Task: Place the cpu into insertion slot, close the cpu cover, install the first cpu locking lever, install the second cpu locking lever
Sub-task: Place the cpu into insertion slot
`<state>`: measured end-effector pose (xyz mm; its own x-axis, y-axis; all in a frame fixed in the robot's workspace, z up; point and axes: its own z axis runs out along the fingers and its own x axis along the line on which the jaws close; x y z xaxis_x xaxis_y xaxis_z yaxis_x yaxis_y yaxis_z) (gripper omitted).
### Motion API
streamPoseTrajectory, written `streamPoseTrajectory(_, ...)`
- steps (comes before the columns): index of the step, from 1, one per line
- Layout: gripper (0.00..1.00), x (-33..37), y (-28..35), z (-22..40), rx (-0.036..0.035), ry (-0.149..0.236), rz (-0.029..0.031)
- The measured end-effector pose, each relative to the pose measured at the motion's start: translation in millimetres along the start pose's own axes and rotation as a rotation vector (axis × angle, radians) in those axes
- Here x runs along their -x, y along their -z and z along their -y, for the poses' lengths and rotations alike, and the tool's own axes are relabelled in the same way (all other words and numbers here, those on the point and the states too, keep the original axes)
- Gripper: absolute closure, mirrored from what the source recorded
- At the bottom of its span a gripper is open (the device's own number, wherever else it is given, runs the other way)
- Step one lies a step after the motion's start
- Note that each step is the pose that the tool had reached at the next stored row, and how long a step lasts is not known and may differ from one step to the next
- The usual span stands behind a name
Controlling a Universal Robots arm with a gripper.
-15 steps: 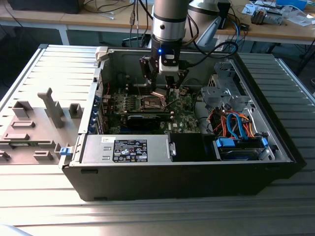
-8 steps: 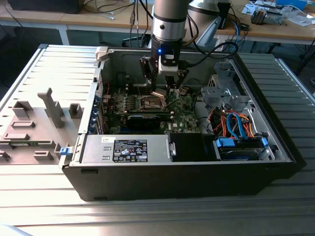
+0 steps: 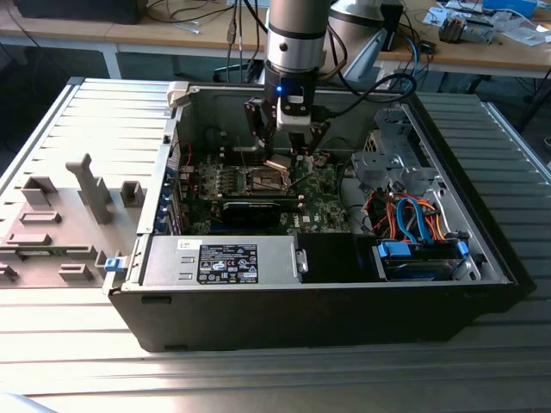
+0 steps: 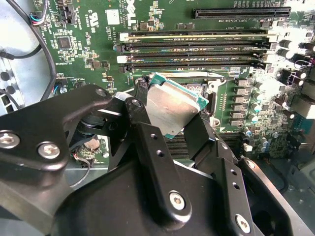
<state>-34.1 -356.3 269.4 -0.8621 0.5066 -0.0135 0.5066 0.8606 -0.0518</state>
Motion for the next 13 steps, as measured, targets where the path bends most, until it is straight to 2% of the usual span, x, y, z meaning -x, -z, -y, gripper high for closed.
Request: streamPoseTrajectory(13, 0.46, 0.0, -0.1, 0.0, -0.001, -0.01, -0.0001)
